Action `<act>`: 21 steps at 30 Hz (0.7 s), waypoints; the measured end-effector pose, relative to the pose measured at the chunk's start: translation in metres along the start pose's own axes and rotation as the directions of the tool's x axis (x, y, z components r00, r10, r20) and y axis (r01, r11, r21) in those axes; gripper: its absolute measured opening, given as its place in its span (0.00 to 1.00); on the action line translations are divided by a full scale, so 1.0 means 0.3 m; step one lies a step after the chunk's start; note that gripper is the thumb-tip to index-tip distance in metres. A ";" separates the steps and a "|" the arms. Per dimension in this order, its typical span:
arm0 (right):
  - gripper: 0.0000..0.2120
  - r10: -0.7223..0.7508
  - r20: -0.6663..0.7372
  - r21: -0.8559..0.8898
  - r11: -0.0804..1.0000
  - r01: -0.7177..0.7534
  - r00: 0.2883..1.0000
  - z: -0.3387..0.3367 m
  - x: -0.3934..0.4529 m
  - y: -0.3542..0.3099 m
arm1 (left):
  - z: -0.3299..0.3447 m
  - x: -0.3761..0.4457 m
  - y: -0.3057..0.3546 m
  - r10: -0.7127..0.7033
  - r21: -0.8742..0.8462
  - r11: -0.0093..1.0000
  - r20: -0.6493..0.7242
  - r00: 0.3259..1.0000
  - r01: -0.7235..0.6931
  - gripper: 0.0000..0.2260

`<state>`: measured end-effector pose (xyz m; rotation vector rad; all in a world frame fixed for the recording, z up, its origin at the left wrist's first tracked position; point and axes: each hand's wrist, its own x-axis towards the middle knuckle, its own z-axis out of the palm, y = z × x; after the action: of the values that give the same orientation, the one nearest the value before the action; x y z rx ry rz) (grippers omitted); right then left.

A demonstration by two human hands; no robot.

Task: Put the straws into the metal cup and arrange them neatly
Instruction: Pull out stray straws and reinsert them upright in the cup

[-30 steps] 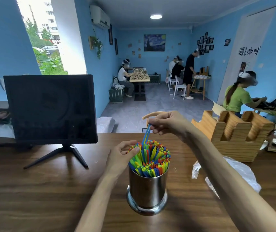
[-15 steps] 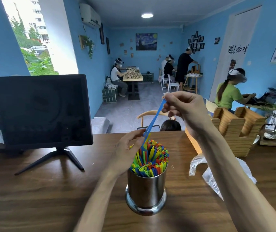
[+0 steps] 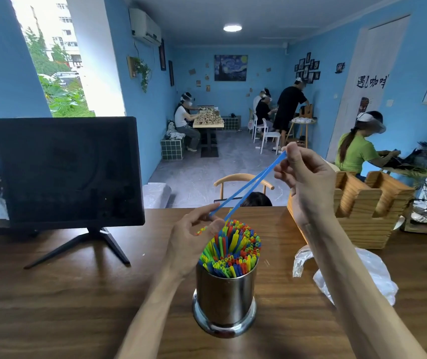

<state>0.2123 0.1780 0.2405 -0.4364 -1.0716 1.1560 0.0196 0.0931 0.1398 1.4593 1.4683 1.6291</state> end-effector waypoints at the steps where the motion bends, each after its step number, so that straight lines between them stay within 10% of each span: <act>1: 0.09 0.000 -0.017 -0.004 1.000 0.000 1.000 -0.004 0.002 0.004 | 0.001 -0.003 0.007 0.003 0.000 1.000 -0.038 0.999 -0.003 0.18; 21: 0.08 0.474 0.104 0.349 0.806 -0.478 0.874 -0.143 -0.091 0.046 | 0.000 0.041 0.039 -0.008 -0.172 0.984 -0.299 0.954 -0.045 0.04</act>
<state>0.2415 0.1688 0.1978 -0.4142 -0.7419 1.7748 0.0191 0.1005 0.1551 1.1700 1.4228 2.0063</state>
